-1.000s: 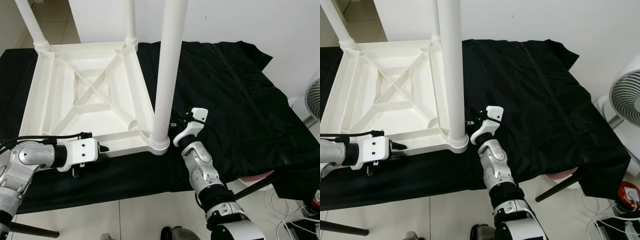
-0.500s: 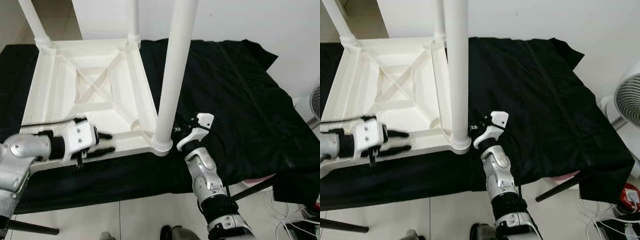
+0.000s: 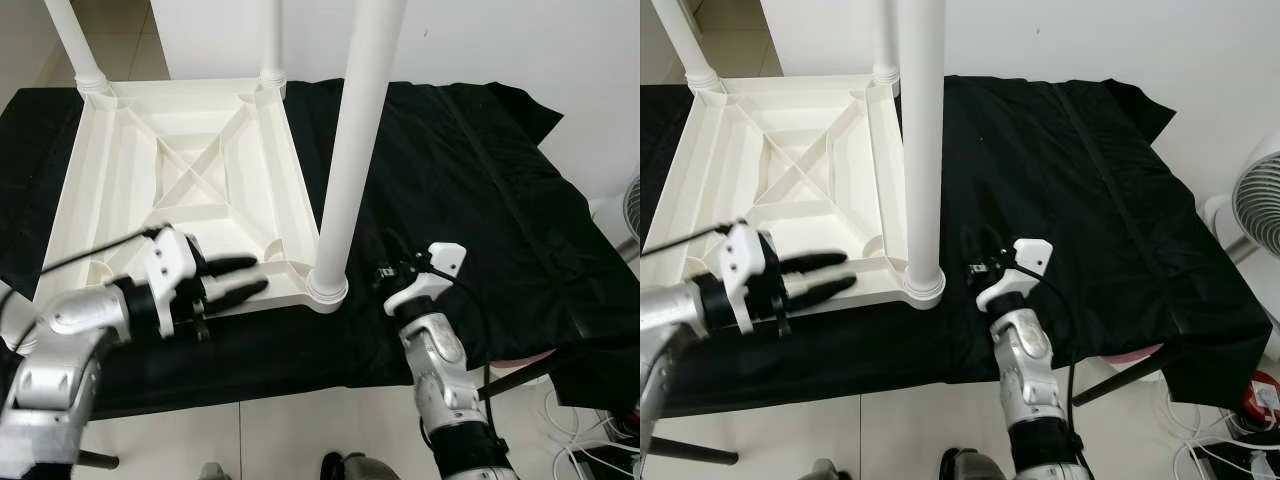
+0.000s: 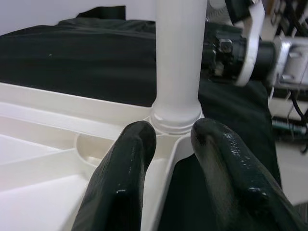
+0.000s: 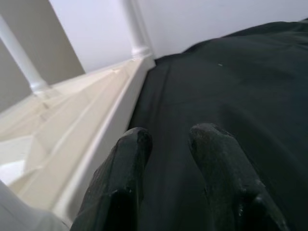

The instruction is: Building children table

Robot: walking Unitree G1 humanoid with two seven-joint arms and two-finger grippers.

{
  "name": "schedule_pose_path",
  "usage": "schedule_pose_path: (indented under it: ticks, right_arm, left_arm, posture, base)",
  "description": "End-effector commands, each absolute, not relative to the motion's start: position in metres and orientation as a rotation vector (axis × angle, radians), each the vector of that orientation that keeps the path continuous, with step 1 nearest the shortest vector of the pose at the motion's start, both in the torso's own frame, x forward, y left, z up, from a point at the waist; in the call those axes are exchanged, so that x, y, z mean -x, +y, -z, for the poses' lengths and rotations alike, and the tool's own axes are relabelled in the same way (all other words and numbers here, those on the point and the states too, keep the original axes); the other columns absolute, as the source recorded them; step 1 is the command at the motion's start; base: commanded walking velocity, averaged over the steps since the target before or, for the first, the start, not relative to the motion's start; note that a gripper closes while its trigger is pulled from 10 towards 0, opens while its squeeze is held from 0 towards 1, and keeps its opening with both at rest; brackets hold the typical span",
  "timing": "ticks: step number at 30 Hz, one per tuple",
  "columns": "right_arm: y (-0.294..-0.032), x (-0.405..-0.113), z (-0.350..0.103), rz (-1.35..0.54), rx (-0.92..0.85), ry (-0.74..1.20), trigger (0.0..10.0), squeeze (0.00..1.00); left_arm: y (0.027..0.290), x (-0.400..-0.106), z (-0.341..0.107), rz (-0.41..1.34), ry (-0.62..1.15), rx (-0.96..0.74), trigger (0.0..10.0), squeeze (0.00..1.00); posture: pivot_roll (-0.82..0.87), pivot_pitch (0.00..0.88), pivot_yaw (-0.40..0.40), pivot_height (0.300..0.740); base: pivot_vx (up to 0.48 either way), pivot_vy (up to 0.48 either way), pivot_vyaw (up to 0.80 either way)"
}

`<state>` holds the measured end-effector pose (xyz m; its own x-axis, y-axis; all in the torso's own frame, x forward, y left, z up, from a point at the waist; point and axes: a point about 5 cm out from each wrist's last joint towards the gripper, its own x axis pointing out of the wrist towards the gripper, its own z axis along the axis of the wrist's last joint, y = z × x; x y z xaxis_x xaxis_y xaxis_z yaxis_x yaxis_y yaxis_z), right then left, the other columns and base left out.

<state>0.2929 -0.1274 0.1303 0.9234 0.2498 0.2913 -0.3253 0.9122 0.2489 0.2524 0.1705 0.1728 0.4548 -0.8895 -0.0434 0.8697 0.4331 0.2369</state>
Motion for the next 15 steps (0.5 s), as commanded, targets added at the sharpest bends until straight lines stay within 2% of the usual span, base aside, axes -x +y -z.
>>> schedule_pose_path:
  ticks: [1, 4, 6, 15]
  right_arm:
    - [-0.132, -0.288, -0.128, -0.296, -0.283, -0.243, 10.0, 0.00]
    - [-0.134, -0.281, -0.125, -0.309, -0.261, -0.225, 10.0, 0.00]
    - [-0.124, -0.279, -0.127, -0.359, -0.281, -0.218, 10.0, 0.00]
    - [-0.107, -0.279, -0.132, -0.440, -0.255, -0.212, 10.0, 0.00]
  left_arm:
    - [0.185, -0.266, -0.173, 0.618, -0.117, -0.155, 10.0, 0.00]
    - [0.182, -0.262, -0.162, 0.563, -0.088, -0.050, 10.0, 0.00]
    - [0.180, -0.261, -0.157, 0.492, -0.096, 0.036, 10.0, 0.00]
    - [0.179, -0.263, -0.154, 0.243, -0.133, 0.120, 10.0, 0.00]
  posture:
    - [0.04, 0.094, -0.036, 0.740]
    - [0.03, 0.105, -0.040, 0.740]
    - [0.03, 0.116, -0.048, 0.740]
    - [0.03, 0.116, -0.068, 0.740]
  base:
    - [0.000, 0.000, 0.00]
    - [0.000, 0.000, 0.00]
    - [0.000, 0.000, 0.00]
    - [0.000, 0.000, 0.00]
